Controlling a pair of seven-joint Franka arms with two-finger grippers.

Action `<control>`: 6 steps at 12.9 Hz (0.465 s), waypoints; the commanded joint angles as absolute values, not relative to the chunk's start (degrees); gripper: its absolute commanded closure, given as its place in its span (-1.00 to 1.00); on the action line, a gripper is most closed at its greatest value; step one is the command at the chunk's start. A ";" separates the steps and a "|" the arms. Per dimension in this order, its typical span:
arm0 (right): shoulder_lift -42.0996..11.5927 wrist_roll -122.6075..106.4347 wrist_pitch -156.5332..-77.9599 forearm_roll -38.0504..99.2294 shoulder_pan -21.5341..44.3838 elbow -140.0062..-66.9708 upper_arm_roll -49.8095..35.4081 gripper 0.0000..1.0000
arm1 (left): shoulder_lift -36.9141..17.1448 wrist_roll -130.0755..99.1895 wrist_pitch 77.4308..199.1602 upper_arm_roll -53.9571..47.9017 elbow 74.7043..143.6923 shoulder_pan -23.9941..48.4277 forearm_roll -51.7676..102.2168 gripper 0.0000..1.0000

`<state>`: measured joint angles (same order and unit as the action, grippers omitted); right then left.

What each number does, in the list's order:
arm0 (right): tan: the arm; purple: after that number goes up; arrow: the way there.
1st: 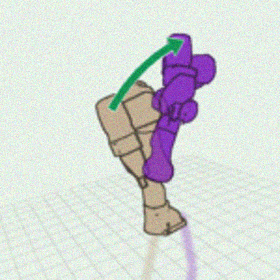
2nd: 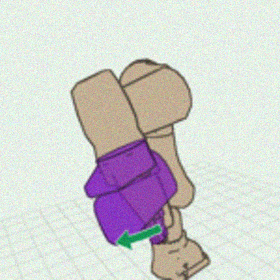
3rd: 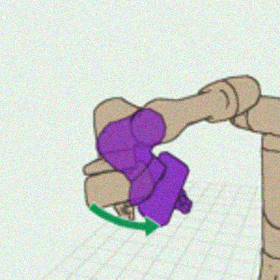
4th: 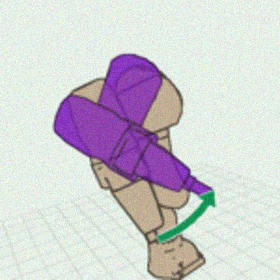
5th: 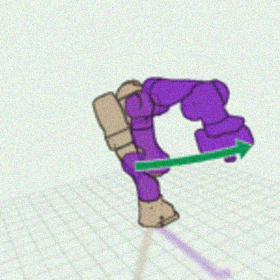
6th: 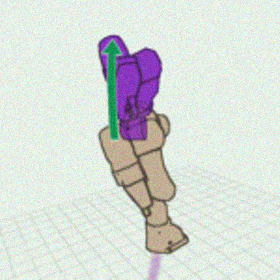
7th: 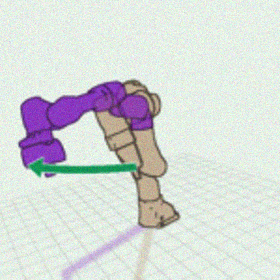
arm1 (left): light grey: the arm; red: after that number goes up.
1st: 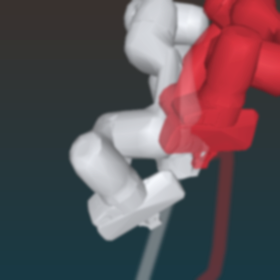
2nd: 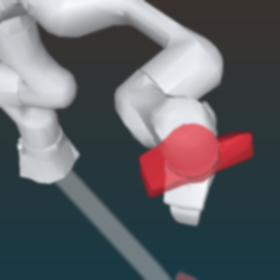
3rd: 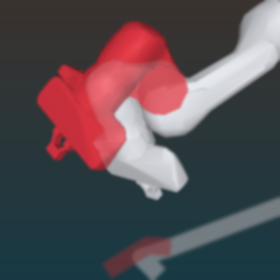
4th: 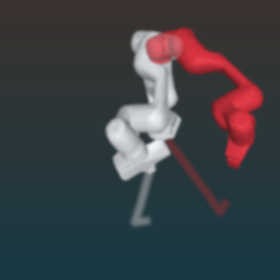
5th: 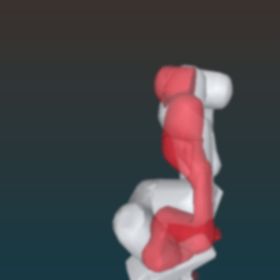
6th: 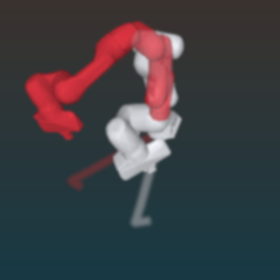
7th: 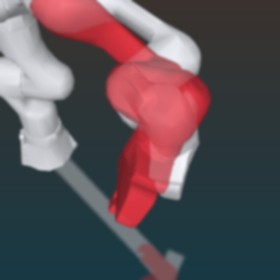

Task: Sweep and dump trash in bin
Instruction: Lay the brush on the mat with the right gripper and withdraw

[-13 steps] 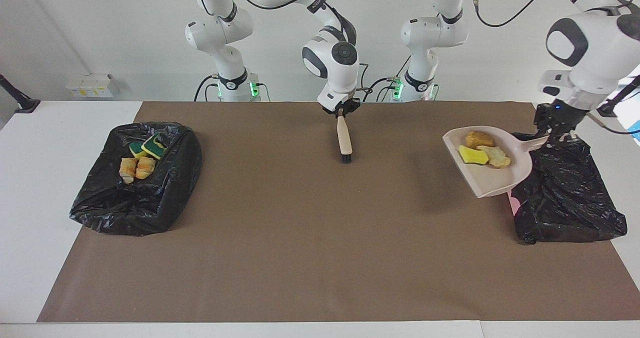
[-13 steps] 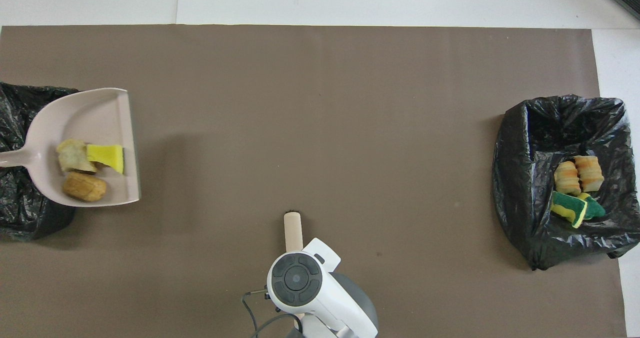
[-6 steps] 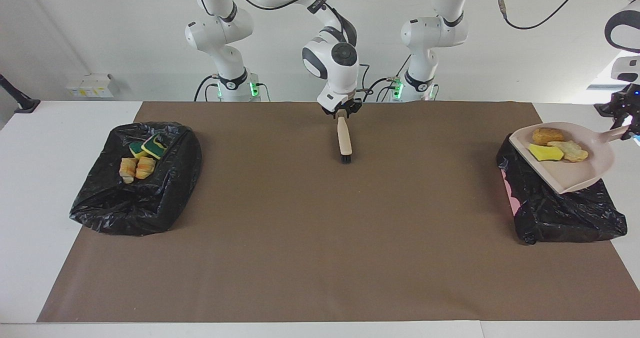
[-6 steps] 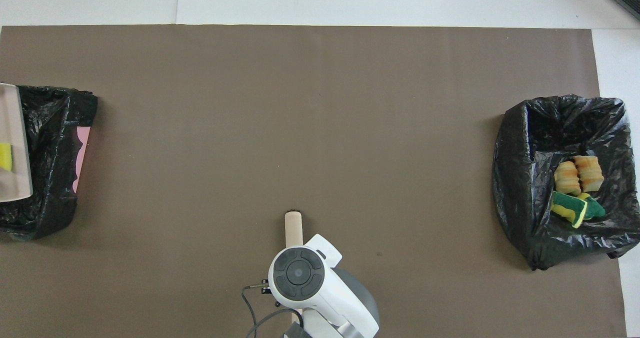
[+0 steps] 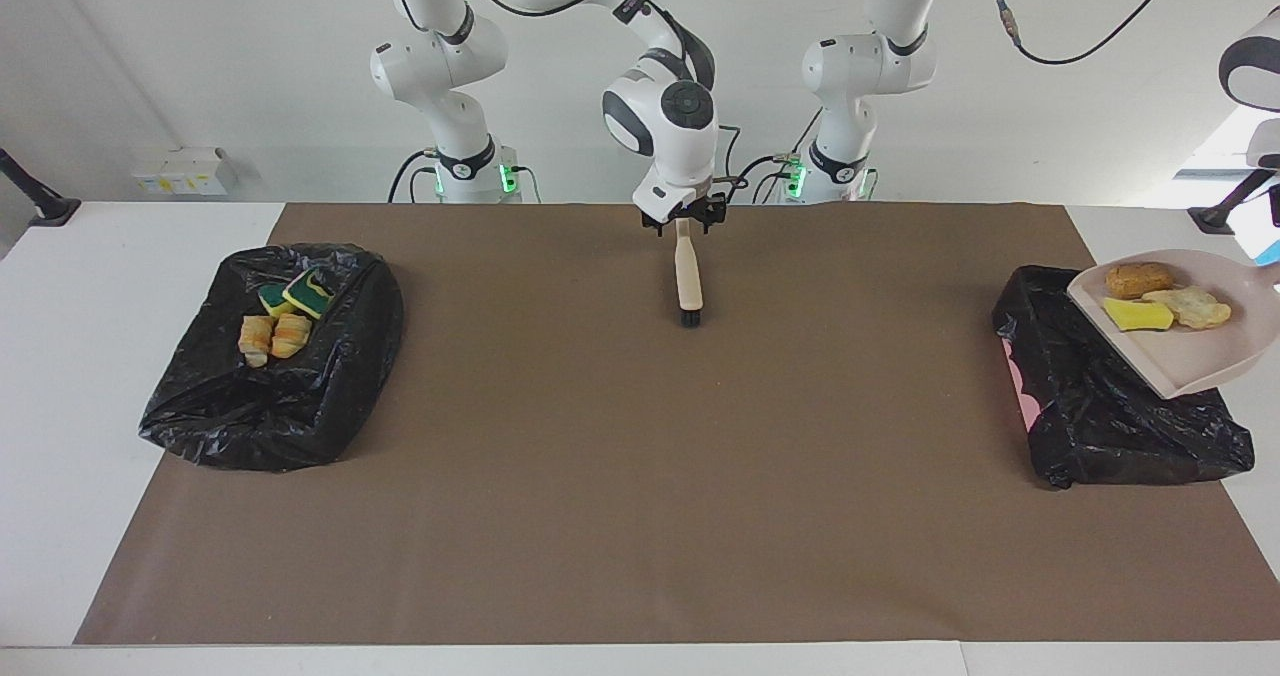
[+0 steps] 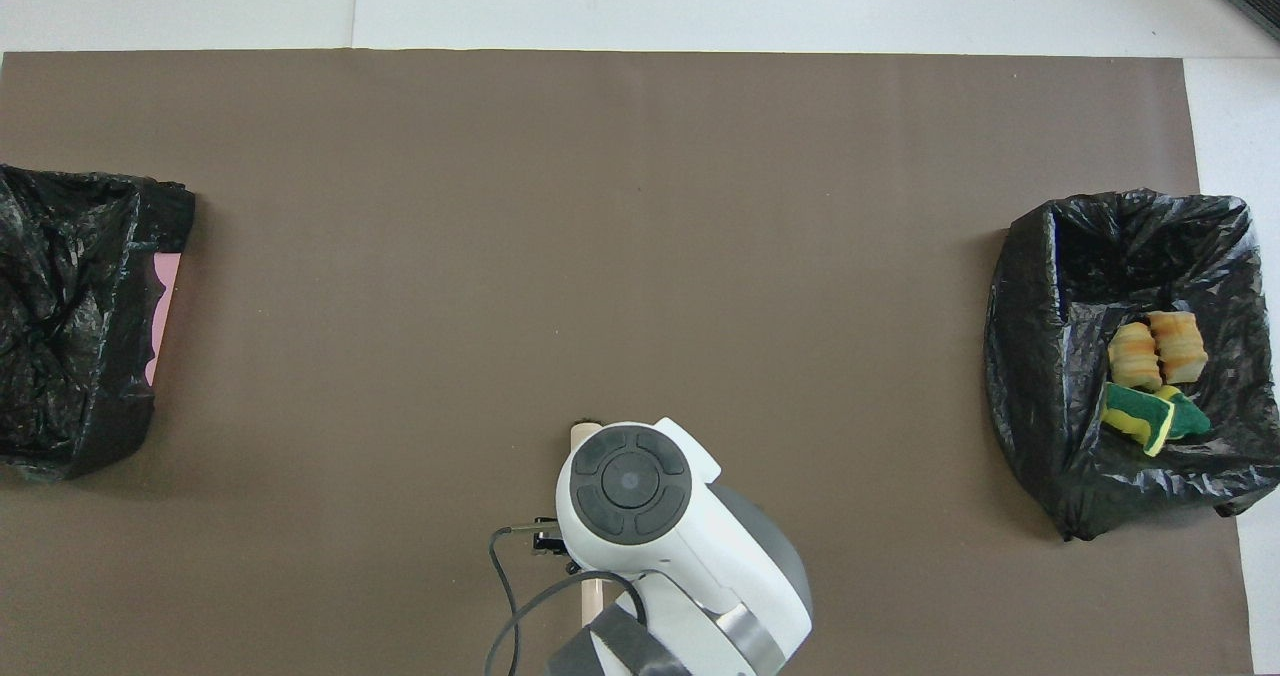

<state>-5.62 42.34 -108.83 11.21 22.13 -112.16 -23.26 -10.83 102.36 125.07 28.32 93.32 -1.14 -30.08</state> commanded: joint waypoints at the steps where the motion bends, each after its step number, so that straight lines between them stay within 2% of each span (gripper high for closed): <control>1: -3.26 36.85 -102.07 11.25 17.16 -108.03 -23.55 -1.00 | -9.76 93.37 126.03 28.04 94.56 -0.18 -40.65 1.00; 4: -1.68 28.95 -95.82 10.12 11.27 -103.55 -23.29 -1.00 | -8.79 89.03 125.42 27.69 95.36 0.96 -50.68 1.00; 6: 1.04 20.35 -95.45 8.97 6.27 -103.27 -23.29 -1.00 | -7.83 89.12 124.98 26.37 95.71 1.32 -55.79 1.00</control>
<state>-1.14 27.20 -96.73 9.91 10.29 -103.85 -22.79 -10.52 90.30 125.07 26.81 93.50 0.04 -51.06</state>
